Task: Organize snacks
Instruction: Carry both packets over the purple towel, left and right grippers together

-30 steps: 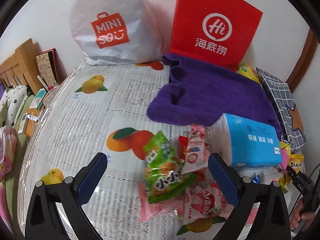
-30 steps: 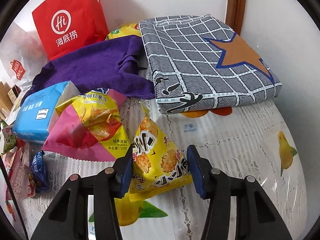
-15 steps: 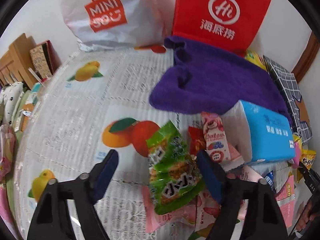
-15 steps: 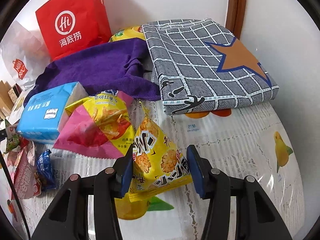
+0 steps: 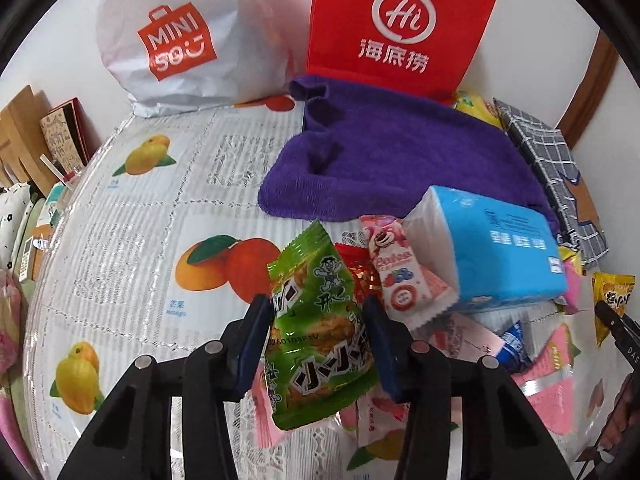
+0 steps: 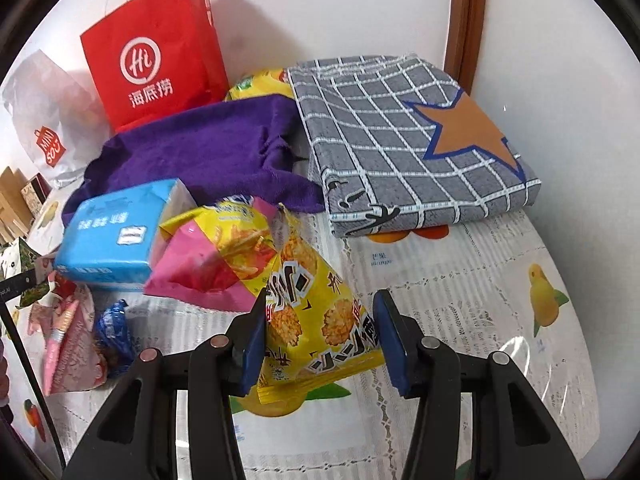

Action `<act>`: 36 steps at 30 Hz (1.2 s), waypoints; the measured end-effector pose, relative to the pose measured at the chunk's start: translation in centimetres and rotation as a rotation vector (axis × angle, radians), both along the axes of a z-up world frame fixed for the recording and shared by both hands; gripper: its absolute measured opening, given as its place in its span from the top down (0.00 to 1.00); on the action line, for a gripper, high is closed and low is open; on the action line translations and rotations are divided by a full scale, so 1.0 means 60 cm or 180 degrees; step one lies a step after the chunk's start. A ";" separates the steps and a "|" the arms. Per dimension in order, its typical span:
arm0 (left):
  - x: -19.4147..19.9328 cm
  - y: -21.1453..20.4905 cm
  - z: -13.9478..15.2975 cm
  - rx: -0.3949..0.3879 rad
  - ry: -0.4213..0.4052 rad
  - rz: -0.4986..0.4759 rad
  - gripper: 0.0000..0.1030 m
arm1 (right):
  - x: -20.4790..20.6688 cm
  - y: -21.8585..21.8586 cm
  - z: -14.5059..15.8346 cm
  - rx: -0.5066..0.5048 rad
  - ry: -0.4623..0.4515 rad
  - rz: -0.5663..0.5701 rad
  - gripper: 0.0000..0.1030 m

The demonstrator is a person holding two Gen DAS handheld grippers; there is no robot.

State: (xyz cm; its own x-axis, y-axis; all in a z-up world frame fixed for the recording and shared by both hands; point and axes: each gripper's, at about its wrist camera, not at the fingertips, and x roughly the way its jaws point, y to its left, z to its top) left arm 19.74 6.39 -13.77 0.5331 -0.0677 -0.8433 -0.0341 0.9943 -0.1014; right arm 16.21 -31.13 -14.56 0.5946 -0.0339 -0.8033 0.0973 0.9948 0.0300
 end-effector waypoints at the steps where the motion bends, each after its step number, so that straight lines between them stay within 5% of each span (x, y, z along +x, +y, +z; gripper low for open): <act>1: -0.006 0.001 0.007 -0.0024 -0.0019 -0.0001 0.56 | -0.003 0.001 0.005 0.0003 -0.0016 0.0004 0.52; 20: -0.077 -0.024 0.112 -0.0189 -0.0268 -0.0172 0.56 | -0.042 0.107 0.113 0.0188 -0.0323 0.0442 0.52; 36: 0.008 -0.090 0.149 -0.0223 -0.0288 -0.0461 0.55 | 0.052 0.159 0.149 0.0183 -0.0401 0.0713 0.52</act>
